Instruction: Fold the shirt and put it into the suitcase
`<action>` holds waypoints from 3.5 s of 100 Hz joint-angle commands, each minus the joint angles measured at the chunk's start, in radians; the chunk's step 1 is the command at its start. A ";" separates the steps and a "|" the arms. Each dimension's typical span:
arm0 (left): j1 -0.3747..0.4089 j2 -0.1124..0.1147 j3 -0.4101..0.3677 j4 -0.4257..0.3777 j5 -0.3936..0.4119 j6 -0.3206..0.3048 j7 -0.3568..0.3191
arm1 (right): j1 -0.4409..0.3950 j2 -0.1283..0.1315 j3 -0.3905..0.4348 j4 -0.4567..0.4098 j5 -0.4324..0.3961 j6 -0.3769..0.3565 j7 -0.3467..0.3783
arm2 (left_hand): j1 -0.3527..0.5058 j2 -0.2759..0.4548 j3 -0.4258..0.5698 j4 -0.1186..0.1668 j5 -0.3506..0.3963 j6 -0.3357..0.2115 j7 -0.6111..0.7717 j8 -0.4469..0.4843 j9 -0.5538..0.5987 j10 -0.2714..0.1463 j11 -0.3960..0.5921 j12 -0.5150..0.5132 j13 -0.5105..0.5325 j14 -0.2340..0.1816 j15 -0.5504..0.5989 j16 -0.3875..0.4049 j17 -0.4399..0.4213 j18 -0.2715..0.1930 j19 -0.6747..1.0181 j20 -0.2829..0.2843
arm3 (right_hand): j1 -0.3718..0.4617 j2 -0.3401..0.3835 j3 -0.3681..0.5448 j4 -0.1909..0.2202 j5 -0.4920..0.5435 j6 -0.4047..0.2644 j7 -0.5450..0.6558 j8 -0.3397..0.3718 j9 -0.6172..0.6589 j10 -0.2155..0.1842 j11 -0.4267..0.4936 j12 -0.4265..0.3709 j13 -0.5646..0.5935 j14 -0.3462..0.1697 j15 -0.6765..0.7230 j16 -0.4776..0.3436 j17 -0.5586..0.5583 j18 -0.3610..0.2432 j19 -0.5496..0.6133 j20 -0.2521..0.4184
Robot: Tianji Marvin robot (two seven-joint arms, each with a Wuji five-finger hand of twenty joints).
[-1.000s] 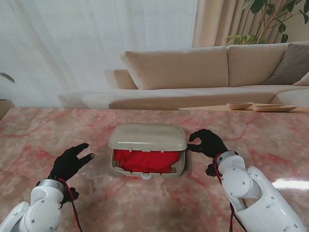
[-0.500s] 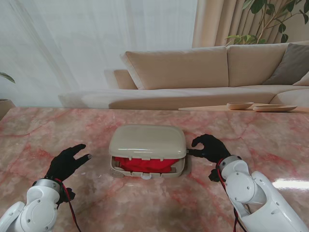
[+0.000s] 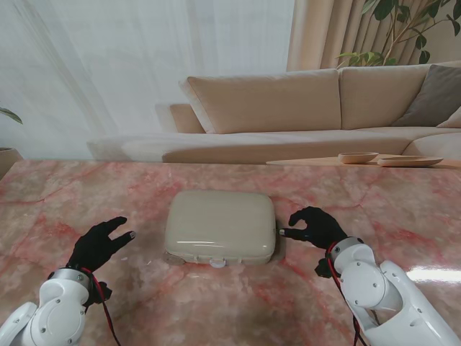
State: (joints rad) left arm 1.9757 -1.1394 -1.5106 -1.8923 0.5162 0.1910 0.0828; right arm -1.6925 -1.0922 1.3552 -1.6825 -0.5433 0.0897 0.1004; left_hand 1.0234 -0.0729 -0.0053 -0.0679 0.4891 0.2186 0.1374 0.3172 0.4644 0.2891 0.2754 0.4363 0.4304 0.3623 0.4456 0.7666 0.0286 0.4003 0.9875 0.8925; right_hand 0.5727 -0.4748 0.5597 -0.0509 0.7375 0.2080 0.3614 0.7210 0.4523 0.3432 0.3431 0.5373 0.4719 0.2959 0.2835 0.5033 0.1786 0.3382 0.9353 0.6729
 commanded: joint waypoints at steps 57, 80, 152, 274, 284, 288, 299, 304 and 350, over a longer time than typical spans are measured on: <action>0.010 0.000 0.006 -0.008 0.005 -0.024 0.000 | -0.043 -0.017 -0.038 -0.106 -0.078 -0.138 -0.144 | -0.016 0.047 -0.033 0.017 -0.025 -0.050 0.015 0.004 0.018 -0.020 -0.010 -0.006 0.007 0.005 -0.018 -0.013 -0.006 0.028 -0.012 0.028 | 0.033 0.074 -0.044 0.047 -0.086 0.008 -0.054 0.001 0.022 -0.013 -0.006 -0.013 0.025 -0.035 -0.053 -0.047 0.005 -0.039 -0.056 0.002; 0.009 0.003 0.012 -0.019 0.005 -0.051 -0.004 | -0.014 -0.011 -0.122 -0.124 -0.139 -0.198 -0.156 | -0.012 0.043 -0.033 0.016 -0.007 -0.140 0.043 0.018 0.033 -0.019 -0.009 -0.005 0.011 0.008 -0.013 -0.010 -0.001 0.030 -0.003 0.034 | 0.085 0.032 0.020 0.080 -0.088 -0.002 -0.059 -0.005 0.029 -0.027 0.027 -0.017 0.049 -0.047 -0.042 -0.063 0.029 -0.088 -0.054 -0.035; 0.020 0.009 0.026 -0.100 0.000 -0.107 -0.027 | 0.163 -0.004 -0.337 0.032 -0.228 -0.209 -0.173 | -0.019 0.045 -0.035 0.015 0.006 -0.188 0.062 0.020 0.121 -0.024 0.010 0.010 0.085 0.023 0.053 0.032 0.040 0.031 0.061 0.061 | 0.156 -0.035 0.316 0.173 -0.125 -0.036 -0.036 -0.004 0.025 -0.051 0.121 -0.019 0.070 -0.067 0.043 -0.055 0.051 -0.121 0.041 -0.107; 0.027 0.064 0.092 -0.124 -0.442 -0.234 -0.383 | 0.166 0.007 -0.370 0.112 -0.146 -0.224 -0.088 | 0.145 0.015 -0.022 0.028 0.060 -0.153 0.096 -0.059 0.443 -0.122 0.513 0.362 0.546 -0.047 0.728 0.353 0.466 0.022 0.573 0.290 | 0.134 -0.025 0.293 0.170 -0.120 -0.035 -0.025 -0.006 0.027 -0.041 0.131 -0.016 0.076 -0.055 0.064 -0.050 0.059 -0.103 0.072 -0.112; 0.016 0.067 0.105 -0.106 -0.460 -0.228 -0.398 | 0.166 0.007 -0.370 0.111 -0.147 -0.220 -0.087 | 0.151 0.013 -0.020 0.027 0.064 -0.155 0.104 -0.066 0.459 -0.130 0.540 0.379 0.573 -0.061 0.760 0.352 0.502 0.023 0.601 0.291 | 0.136 -0.023 0.290 0.170 -0.121 -0.033 -0.026 -0.006 0.019 -0.041 0.127 -0.016 0.071 -0.057 0.063 -0.050 0.056 -0.105 0.071 -0.113; 0.011 0.069 0.107 -0.099 -0.471 -0.222 -0.416 | 0.166 0.007 -0.370 0.111 -0.146 -0.219 -0.086 | 0.155 0.015 -0.019 0.027 0.062 -0.154 0.105 -0.070 0.463 -0.135 0.551 0.386 0.581 -0.065 0.772 0.353 0.513 0.020 0.611 0.291 | 0.136 -0.023 0.288 0.170 -0.121 -0.034 -0.026 -0.006 0.017 -0.041 0.126 -0.016 0.069 -0.057 0.062 -0.050 0.056 -0.105 0.071 -0.113; -0.002 0.078 0.113 -0.077 -0.503 -0.204 -0.466 | 0.162 0.007 -0.369 0.109 -0.145 -0.215 -0.085 | 0.177 0.014 -0.016 0.029 0.058 -0.132 0.109 -0.081 0.481 -0.151 0.586 0.404 0.611 -0.083 0.810 0.351 0.548 0.013 0.645 0.289 | 0.138 -0.022 0.285 0.171 -0.124 -0.038 -0.027 -0.006 0.017 -0.043 0.127 -0.015 0.068 -0.060 0.062 -0.051 0.055 -0.106 0.071 -0.114; -0.009 0.080 0.120 -0.065 -0.516 -0.195 -0.483 | 0.160 0.007 -0.368 0.108 -0.144 -0.212 -0.085 | 0.187 0.014 -0.013 0.029 0.056 -0.115 0.109 -0.083 0.488 -0.157 0.596 0.409 0.618 -0.085 0.819 0.351 0.555 0.012 0.652 0.288 | 0.138 -0.021 0.285 0.172 -0.123 -0.040 -0.026 -0.006 0.016 -0.044 0.127 -0.015 0.067 -0.060 0.061 -0.051 0.055 -0.106 0.070 -0.114; -0.043 0.098 0.163 0.001 -0.558 -0.090 -0.583 | 0.162 0.008 -0.370 0.112 -0.137 -0.209 -0.077 | 0.181 0.014 -0.018 0.032 -0.008 0.113 0.067 -0.141 0.545 -0.245 0.771 0.462 0.723 -0.142 0.973 0.323 0.686 -0.007 0.788 0.258 | 0.131 -0.031 0.295 0.175 -0.117 -0.047 -0.018 -0.003 0.019 -0.047 0.131 -0.013 0.074 -0.062 0.064 -0.051 0.060 -0.109 0.070 -0.115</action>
State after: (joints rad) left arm 1.9323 -1.0426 -1.3596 -1.9119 -0.0497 0.0913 -0.5017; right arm -1.4921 -1.0918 1.0062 -1.6383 -0.6845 -0.1361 -0.0226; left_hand 1.1750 -0.0735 -0.0036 -0.0595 0.5155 0.3077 0.2212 0.1929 0.9750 0.1012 0.9794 0.8729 1.0911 0.2743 1.3329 1.1031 0.6681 0.4199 1.6449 1.1523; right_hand 0.7116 -0.5087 0.8505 0.0911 0.6287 0.1808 0.3336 0.7209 0.4868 0.2873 0.4682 0.5276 0.4866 0.1675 0.2698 0.4534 0.1228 0.0557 0.9715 0.5919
